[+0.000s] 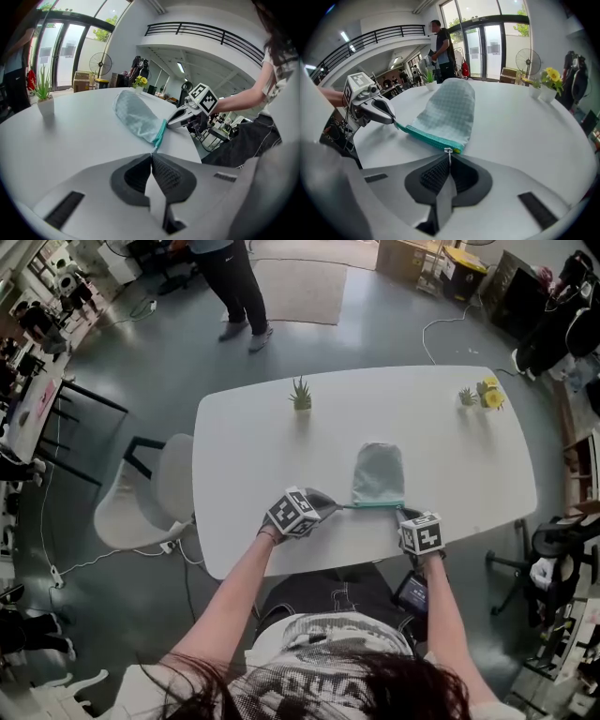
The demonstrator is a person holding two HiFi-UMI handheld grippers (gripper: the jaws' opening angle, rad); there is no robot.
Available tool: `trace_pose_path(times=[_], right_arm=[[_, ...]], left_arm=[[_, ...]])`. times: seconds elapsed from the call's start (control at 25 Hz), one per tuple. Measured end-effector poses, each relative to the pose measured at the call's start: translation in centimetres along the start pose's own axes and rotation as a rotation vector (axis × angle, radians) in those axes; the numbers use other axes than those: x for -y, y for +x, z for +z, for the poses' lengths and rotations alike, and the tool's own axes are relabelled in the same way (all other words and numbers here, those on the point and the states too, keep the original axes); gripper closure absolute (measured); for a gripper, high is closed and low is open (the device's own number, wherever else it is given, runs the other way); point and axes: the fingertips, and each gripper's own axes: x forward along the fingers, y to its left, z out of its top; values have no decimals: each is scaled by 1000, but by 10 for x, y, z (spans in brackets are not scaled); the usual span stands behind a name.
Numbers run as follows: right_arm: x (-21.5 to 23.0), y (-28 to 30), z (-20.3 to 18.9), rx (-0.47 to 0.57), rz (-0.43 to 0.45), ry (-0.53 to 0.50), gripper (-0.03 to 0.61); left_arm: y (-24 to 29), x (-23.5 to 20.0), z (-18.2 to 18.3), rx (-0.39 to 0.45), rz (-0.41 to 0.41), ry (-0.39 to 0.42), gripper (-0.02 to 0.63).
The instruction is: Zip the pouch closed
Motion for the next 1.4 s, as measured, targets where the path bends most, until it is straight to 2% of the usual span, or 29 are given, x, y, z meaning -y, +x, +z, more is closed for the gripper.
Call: trace_pose_path(times=[0.08,0.28,0.52,0.84,1.12,1.4], right_arm=[[0,-1,-1,1,-10,-12,558],[-6,-8,-3,3,7,3,459],[-19,-31,18,109,26,2,457],[-58,-59,53,247,139,-48,460],[-98,-91,54,326,269,-140,472],[-127,-135,28,377,373,-226,477]], left_arm=[[2,0,-1,1,18,-1,598],[-3,3,5,47,54,-14,597],[-19,1,14,147,122,-86,597],[-58,11,25,308,254,-199,597],[-79,63,37,461,367,-276,597],[-80,138,47,540,440,-293,598]])
